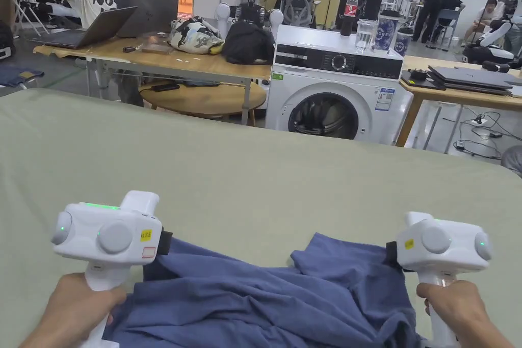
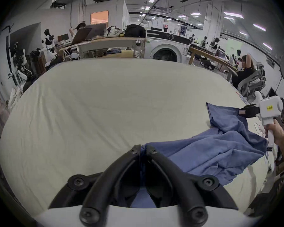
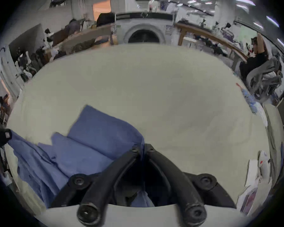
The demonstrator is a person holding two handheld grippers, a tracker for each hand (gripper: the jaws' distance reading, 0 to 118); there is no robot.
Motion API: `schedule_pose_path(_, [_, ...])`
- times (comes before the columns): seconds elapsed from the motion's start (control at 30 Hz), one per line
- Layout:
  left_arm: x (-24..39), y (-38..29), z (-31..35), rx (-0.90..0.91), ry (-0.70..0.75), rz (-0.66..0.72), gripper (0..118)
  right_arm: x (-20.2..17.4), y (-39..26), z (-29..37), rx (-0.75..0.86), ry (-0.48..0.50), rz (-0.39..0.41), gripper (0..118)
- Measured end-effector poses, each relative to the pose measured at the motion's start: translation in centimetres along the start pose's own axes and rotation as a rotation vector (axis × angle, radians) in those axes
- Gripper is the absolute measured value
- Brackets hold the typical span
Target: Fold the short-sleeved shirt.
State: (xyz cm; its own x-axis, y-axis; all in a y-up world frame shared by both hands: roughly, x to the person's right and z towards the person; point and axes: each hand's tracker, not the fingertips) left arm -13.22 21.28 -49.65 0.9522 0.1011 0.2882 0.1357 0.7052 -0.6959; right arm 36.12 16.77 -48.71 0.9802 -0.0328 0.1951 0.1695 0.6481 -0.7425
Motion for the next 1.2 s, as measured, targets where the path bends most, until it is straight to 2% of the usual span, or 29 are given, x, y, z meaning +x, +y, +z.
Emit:
schedule_pose_path(0.27, [-1.4,5.1,4.4,0.102,0.015,0.042,0,2.5,2.3,10.7,0.236,-0.108,-0.012,0])
schedule_pose_path(0.33, [-2.0,7.0,6.5,0.155,0.028,0.060,0,3.2,3.1,13.6,0.289,-0.104,-0.034,0])
schedule_pose_path(0.4, [-2.8,9.1,8.8,0.214,0.026,0.096,0,3.4,3.9,16.6,0.354,-0.154,-0.011,0])
schedule_pose_path(0.5, [-2.8,11.8,12.2,0.260,0.035,0.085,0,3.7,5.3,20.5,0.432,-0.134,-0.023,0])
schedule_pose_path(0.63, [-2.3,15.8,15.1,0.306,0.046,0.074,0,2.5,8.0,24.5,0.508,-0.147,0.003,0])
schedule_pose_path(0.77, [-1.4,19.5,17.4,0.352,0.086,0.027,0,1.3,11.2,27.4,0.589,-0.175,0.019,0])
schedule_pose_path(0.97, [-1.3,24.4,19.3,0.393,0.101,0.029,0,2.2,17.6,27.3,0.644,-0.187,-0.031,0])
schedule_pose_path(1.2, [-1.1,30.4,22.0,0.468,0.142,0.021,0,1.0,23.4,30.3,0.719,-0.201,-0.040,0])
